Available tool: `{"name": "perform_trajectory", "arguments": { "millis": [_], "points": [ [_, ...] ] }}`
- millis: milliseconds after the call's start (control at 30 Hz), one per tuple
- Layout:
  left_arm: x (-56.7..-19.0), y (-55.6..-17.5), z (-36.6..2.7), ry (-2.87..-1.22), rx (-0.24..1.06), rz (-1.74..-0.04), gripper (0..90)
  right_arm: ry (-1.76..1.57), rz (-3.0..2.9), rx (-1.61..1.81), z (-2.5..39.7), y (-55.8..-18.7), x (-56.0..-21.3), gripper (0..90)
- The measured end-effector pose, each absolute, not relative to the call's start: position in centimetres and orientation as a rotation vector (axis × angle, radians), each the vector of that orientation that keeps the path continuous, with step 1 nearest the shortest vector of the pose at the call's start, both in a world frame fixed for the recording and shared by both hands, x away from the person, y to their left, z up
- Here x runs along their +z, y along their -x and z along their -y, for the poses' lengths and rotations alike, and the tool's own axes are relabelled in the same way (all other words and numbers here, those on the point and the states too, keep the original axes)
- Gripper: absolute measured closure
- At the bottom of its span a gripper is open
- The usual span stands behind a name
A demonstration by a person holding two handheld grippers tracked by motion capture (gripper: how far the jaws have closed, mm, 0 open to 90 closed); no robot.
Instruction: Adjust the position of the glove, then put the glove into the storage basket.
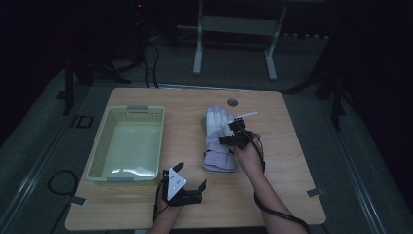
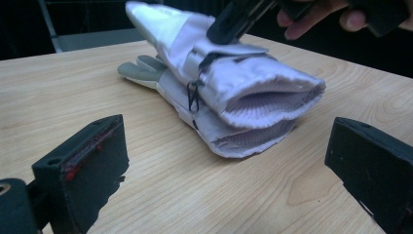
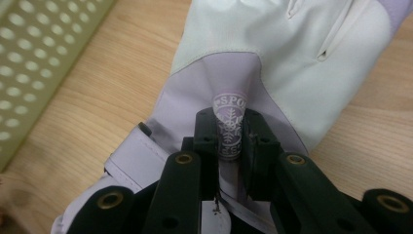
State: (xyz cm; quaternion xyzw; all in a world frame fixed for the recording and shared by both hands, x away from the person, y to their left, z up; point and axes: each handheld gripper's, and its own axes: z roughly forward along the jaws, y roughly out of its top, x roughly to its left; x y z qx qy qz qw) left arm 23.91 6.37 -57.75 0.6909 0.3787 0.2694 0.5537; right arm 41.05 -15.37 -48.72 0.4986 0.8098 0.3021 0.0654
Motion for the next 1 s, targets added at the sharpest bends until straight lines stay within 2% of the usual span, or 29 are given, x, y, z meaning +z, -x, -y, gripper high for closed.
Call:
{"name": "perform_trajectory", "arguments": {
  "millis": [300, 433, 600, 667, 700, 833, 900, 967, 1000],
  "points": [
    [-57.8, -23.9, -6.4, -1.631, 0.633, -0.893, 2.3, -1.474, -2.476, 0.840, 16.1, -41.5, -49.0, 78.8],
    [-57.8, -23.9, -6.4, -1.630, 0.631, -0.896, 2.3, -1.482, -2.479, 0.835, 17.2, -41.7, -49.0, 75.0],
    [-57.8, -24.0, -6.4, -1.627, 0.626, -0.899, 2.3, -1.432, -2.488, 0.884, 17.0, -41.5, -48.7, 61.2],
    [-57.8, -24.0, -6.5, -1.628, 0.605, -0.891, 2.4, -1.411, -2.480, 0.930, 17.2, -41.4, -48.3, 48.1],
    [-57.8, -24.0, -6.5, -1.628, 0.602, -0.891, 2.4, -1.401, -2.479, 0.943, 17.3, -41.3, -48.0, 47.1],
    [-57.8, -24.1, -6.5, -1.619, 0.596, -0.903, 2.4, -1.350, -2.480, 1.032, 18.1, -40.8, -46.6, 26.2],
    [-57.8, -24.1, -6.6, -1.619, 0.594, -0.907, 2.4, -1.344, -2.489, 1.045, 18.2, -40.7, -46.5, 25.7],
    [-57.8, -24.1, -6.6, -1.620, 0.596, -0.915, 2.3, -1.294, -2.489, 1.088, 18.6, -40.4, -46.2, 19.6],
    [-57.7, -24.1, -6.6, -1.619, 0.598, -0.920, 2.3, -1.294, -2.489, 1.088, 18.6, -40.4, -46.2, 19.6]
  ]
}}
